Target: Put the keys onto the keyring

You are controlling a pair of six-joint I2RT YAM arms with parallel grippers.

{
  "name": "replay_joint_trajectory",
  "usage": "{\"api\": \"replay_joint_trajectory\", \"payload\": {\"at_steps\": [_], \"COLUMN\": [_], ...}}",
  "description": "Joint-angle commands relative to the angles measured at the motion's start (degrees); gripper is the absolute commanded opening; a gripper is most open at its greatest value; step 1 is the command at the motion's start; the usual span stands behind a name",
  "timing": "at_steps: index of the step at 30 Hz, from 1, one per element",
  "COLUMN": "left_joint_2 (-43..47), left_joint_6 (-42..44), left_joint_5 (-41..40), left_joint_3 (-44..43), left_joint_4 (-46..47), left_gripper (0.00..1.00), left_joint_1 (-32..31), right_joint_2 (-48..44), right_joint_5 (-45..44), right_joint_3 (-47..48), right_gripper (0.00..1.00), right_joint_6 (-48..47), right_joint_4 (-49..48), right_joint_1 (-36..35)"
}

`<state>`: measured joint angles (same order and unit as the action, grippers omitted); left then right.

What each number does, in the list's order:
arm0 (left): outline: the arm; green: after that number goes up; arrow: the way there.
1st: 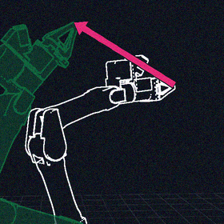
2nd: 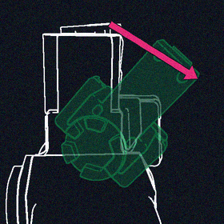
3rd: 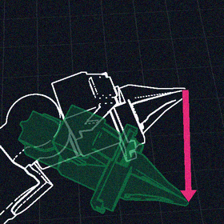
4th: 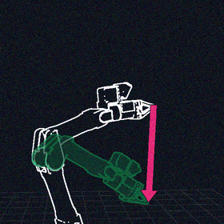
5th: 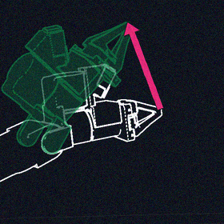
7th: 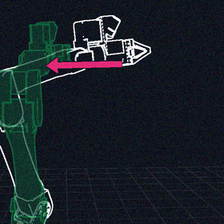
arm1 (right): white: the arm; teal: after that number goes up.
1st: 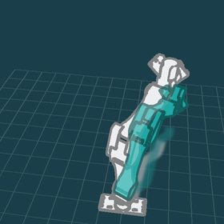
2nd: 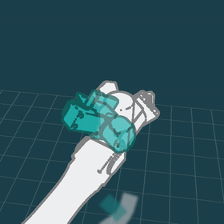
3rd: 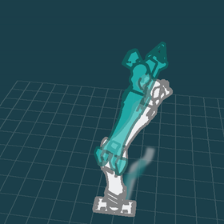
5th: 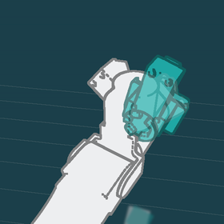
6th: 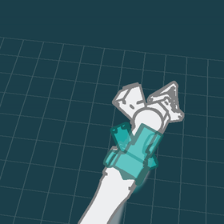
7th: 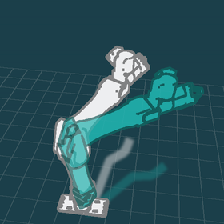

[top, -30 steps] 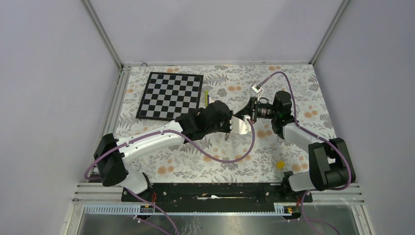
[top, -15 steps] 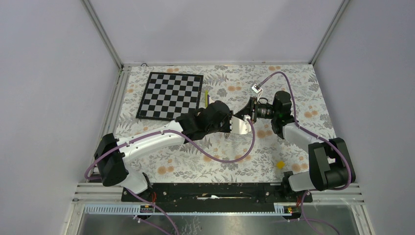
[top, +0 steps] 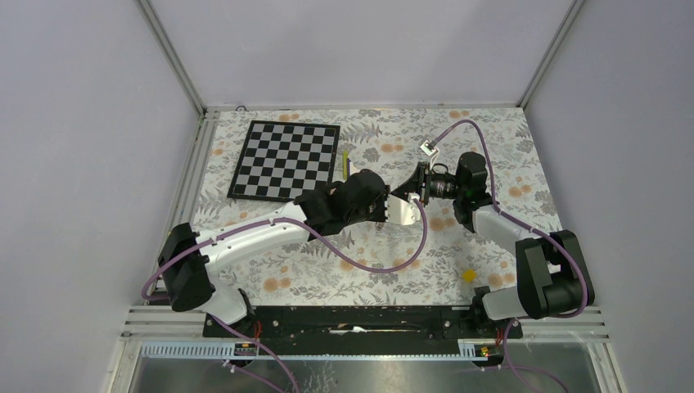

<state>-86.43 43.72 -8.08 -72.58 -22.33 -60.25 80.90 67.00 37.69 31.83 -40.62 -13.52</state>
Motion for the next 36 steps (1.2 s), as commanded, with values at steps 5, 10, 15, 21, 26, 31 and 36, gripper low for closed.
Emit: {"api": "replay_joint_trajectory", "payload": {"at_steps": [5, 10, 15, 21, 26, 31, 36], "left_joint_2": [-0.31, -0.18, 0.03, 0.42, 0.55, 0.65, 1.28], "left_joint_6": [0.01, 0.05, 0.10, 0.15, 0.30, 0.27, 0.70], "left_joint_5": [-3.33, -3.52, -3.53, -3.53, -3.53, -3.77, -4.17], "left_joint_3": [-0.39, -0.16, -0.11, 0.64, 0.94, 0.94, 1.71], "left_joint_4": [6.86, 7.26, 7.26, 7.47, 7.48, 7.53, 7.81], "left_gripper": [0.00, 0.00, 0.00, 0.00, 0.00, 0.00, 0.00], "left_joint_1": [-0.07, -0.04, -0.04, -0.09, -0.04, -0.04, 0.04], "right_joint_2": [0.35, 0.47, 0.48, 0.57, 0.46, 0.13, -0.61], "right_joint_5": [2.61, 2.69, 2.69, 2.61, 2.52, 2.46, 2.28], "right_joint_3": [1.16, 1.17, 1.17, 1.40, 1.42, 1.58, 2.08], "right_gripper": [0.00, 0.00, 0.00, 0.00, 0.00, 0.00, 0.00], "right_joint_6": [-0.37, -0.38, -0.60, -0.90, -1.32, -2.12, -4.37], "right_joint_4": [-1.92, -1.92, -1.87, -1.41, -0.99, -0.16, 2.46], "right_joint_1": [-1.32, -1.43, -1.55, -1.59, -1.52, -1.51, -1.52]}}
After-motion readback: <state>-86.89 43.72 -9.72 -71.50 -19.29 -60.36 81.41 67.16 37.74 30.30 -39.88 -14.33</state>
